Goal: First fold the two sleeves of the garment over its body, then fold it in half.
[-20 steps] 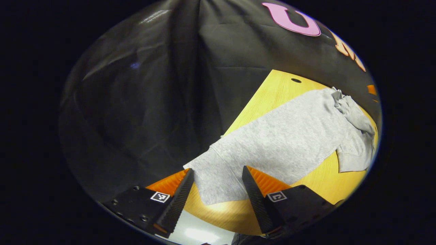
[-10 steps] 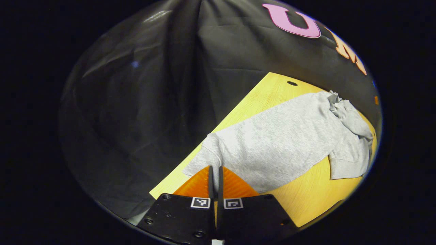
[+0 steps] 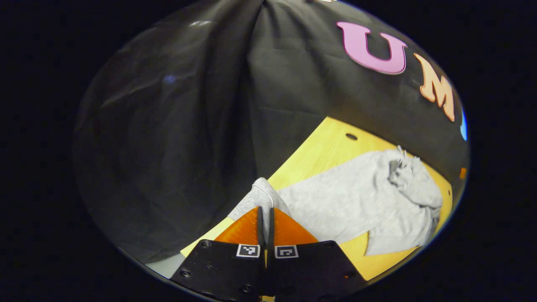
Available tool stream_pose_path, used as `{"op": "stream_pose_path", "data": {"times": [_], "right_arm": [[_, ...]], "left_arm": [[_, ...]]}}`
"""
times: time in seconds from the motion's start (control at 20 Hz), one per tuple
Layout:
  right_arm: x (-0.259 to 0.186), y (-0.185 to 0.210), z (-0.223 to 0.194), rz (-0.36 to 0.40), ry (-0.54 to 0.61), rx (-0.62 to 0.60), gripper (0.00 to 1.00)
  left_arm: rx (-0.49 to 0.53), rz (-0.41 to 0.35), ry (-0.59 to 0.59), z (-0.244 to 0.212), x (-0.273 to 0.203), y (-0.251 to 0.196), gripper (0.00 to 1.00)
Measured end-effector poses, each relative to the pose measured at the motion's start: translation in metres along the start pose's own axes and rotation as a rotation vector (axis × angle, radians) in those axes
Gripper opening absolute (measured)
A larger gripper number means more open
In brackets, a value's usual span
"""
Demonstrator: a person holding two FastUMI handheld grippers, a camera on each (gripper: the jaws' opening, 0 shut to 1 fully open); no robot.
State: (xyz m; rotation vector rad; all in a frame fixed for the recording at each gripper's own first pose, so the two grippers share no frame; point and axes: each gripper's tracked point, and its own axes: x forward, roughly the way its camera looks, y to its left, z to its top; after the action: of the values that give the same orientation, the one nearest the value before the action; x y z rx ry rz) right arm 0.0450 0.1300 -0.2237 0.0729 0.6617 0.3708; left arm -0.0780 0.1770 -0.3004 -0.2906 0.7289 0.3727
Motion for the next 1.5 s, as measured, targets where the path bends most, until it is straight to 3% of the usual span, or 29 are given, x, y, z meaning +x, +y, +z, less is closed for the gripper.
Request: {"op": "stream_pose_path", "data": {"times": [0.55,0.95,1.5], "right_arm": [[-0.054,-0.085,-0.017,-0.119,-0.037,0.099,0.99],[-0.093,-0.142,-0.035,-0.198,-0.059,0.178,0.99],[-0.148,-0.208,-0.064,-0.307,-0.067,0.239,0.96]], "left_arm": [[0.087,-0.212,-0.077,0.063,0.008,-0.13,0.0],[0.207,-0.392,-0.159,0.098,0.002,-0.251,0.0],[0.379,-0.628,-0.157,0.069,-0.018,-0.422,0.0]]}}
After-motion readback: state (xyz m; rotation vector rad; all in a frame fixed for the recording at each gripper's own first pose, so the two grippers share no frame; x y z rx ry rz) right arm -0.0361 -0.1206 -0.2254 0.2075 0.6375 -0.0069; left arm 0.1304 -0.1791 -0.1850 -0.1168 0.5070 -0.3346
